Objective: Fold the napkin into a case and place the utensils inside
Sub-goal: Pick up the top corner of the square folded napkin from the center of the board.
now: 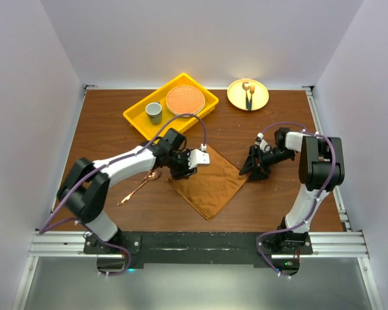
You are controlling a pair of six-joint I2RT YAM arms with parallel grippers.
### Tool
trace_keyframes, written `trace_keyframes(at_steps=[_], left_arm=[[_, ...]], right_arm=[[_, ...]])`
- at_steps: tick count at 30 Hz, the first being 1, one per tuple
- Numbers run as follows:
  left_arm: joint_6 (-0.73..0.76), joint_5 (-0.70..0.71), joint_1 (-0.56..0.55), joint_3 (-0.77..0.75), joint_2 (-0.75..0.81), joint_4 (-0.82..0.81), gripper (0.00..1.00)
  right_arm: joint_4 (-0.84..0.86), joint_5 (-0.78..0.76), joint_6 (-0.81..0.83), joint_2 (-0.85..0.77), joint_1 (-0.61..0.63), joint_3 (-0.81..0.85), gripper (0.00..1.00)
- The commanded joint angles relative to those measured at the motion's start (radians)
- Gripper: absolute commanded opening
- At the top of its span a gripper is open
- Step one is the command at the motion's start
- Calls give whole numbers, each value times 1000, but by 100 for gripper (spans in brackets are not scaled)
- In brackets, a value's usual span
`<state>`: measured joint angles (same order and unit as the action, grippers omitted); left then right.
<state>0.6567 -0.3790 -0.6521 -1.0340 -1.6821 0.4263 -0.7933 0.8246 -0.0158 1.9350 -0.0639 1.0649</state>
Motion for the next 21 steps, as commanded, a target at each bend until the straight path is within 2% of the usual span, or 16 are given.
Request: trace_keyframes(at_steps=[1,5,9,15,21], left_arm=[[-11,-150,-65,11,185,-69,48],[-3,-162,-153,55,231,-72,47],[9,-107,-262,117,239,-138,42],[66,-43,-394,190,200,-247,34],[99,-37,-446,198,153,-291,30]], right_arm=[[3,-136,36,-34,1,16,65],[-47,-143,65,-80,1,66,68],[-69,-186,100,-128,1,87,67],[-32,-197,99,-194,-1,55,54],[-9,-156,88,-212,1,30,47]])
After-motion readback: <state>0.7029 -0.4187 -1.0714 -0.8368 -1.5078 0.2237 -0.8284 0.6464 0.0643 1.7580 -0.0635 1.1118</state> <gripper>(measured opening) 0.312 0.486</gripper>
